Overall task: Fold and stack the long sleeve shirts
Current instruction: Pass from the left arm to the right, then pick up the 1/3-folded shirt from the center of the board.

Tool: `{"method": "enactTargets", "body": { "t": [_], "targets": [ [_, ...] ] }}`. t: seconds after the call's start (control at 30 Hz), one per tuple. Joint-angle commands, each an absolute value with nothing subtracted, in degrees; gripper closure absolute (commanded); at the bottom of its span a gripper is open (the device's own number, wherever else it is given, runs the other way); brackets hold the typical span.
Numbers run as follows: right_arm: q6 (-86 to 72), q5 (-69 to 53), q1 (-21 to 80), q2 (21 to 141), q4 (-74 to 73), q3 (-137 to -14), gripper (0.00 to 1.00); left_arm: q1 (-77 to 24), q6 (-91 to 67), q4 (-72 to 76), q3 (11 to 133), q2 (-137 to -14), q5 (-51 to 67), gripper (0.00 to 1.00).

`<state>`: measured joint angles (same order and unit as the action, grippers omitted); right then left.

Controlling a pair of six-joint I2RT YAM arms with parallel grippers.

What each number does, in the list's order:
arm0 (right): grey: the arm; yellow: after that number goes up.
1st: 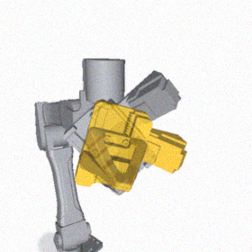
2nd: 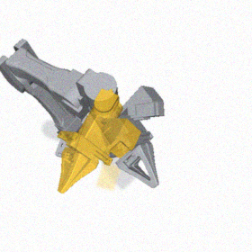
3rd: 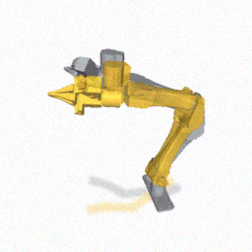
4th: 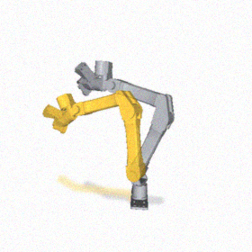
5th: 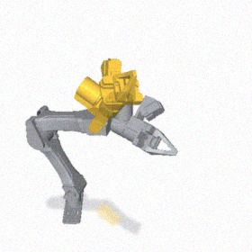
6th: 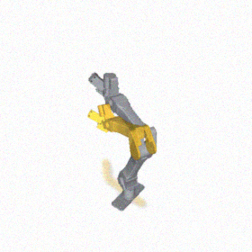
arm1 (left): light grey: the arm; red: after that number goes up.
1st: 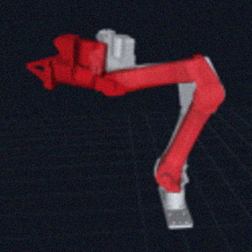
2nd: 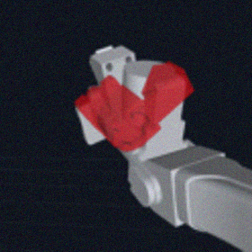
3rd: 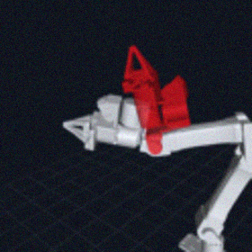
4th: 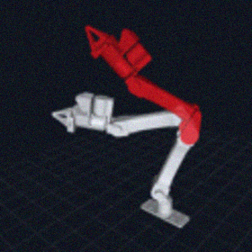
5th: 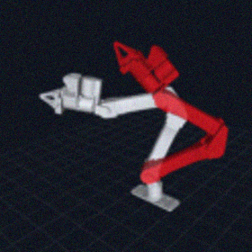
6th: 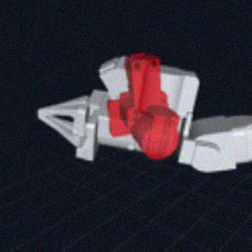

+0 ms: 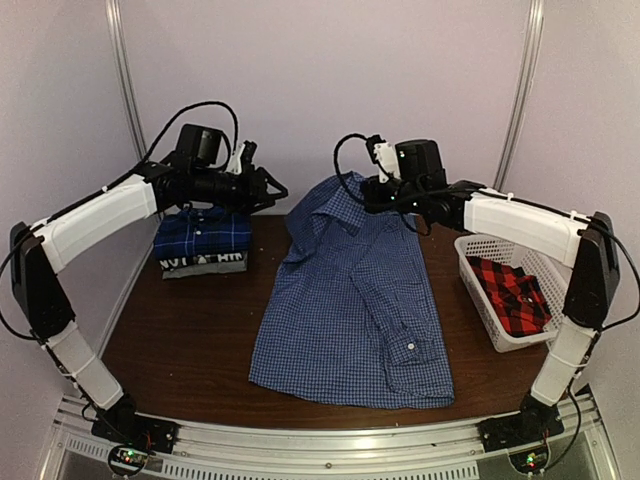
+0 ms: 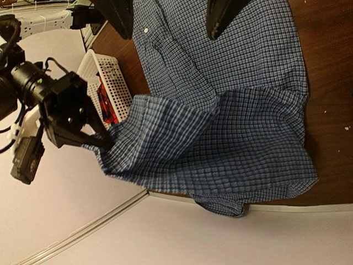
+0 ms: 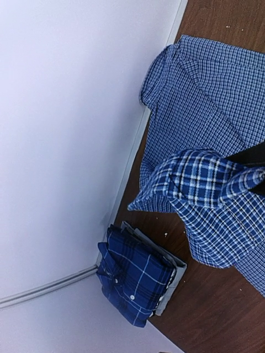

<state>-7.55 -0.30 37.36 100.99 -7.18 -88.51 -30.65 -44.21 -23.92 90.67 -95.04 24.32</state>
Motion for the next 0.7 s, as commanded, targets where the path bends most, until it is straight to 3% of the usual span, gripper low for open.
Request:
{"method": "enactTargets", "body": {
  "t": [0.0,0.3,0.67],
  "targets": [
    [-10.89,-1.04,33.77,95.16,-10.19,-83.40,1.00,-30.32,-40.71,-27.60,82.24,-91.08,20.26,0.54],
    [-12.63,-0.35,30.50,85.43,-11.22,-71.45,1.00,-32.56,-39.69,-29.36,59.51,-85.88,19.09,0.53],
    [-16.08,4.58,29.70,87.09,-13.37,-63.31,1.00,-39.37,-42.15,-29.44,48.64,-86.84,15.05,0.50]
  ]
}}
